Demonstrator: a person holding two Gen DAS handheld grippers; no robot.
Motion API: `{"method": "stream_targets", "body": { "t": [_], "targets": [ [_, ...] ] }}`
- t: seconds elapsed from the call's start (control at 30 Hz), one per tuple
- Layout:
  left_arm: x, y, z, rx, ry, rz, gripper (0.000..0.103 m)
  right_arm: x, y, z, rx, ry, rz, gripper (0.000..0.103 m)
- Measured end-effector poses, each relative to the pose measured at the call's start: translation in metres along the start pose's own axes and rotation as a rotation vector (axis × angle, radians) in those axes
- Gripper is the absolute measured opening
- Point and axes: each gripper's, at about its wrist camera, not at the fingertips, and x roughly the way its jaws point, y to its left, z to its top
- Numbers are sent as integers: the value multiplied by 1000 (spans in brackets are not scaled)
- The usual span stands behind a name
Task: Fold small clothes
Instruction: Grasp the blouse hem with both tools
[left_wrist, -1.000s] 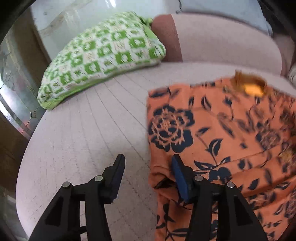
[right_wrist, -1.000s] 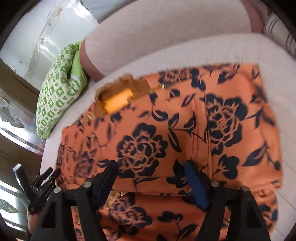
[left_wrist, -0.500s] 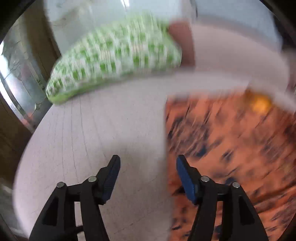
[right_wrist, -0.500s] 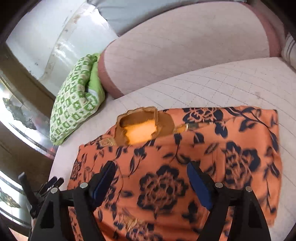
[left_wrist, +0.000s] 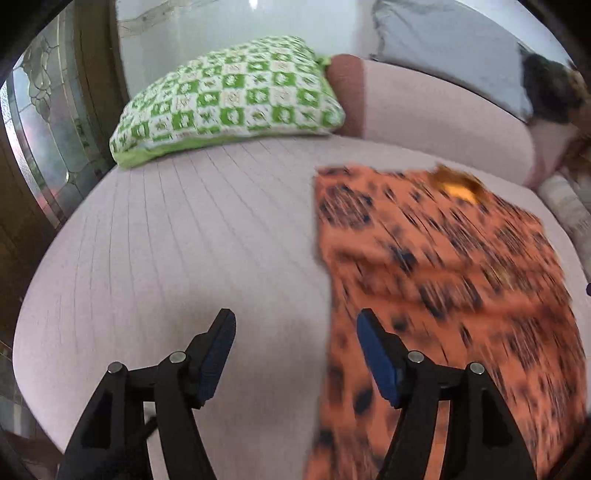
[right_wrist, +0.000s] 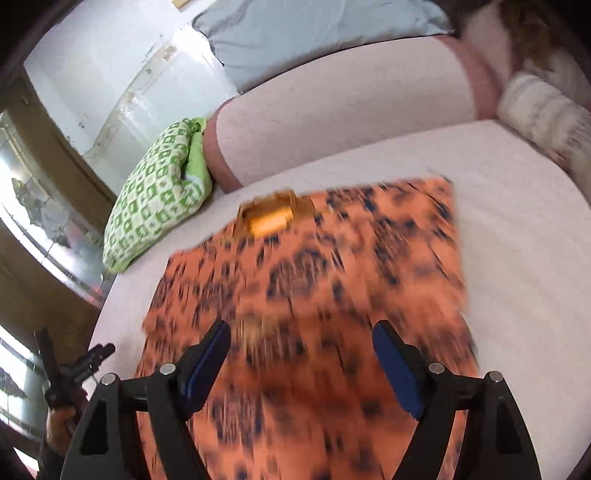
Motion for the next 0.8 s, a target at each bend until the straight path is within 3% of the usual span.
{"method": "stream_targets", "body": {
  "t": [0.13,0.3,0.37,0.5,0.6,0.7,0.8],
  "targets": [
    [-30,-11,-51,59,63,-85,69,-47,-33,-62,81,71,-58,82],
    [-43,-18,-90,83,99,-128,72,-79,-72,-115,137,119,-117,82],
    [-42,-25,-99,89,126,-127,72,-79,-79,-124,147,137,-112,82],
    [-33,-26,-114,67,178,-110,73,-66,-88,-140,125,201,-203,82],
    [-23,-20,-123,-12,224,-156,73,-63,-83,-146,138,232,-147,81],
    [-32,-13,-126,-65,195,-184,73,-69,-78,-150,157,248,-49,62],
    [-33,-4,-129,-124,190,-230,73,-71,-93,-153,213,240,-51,61]
  ]
}}
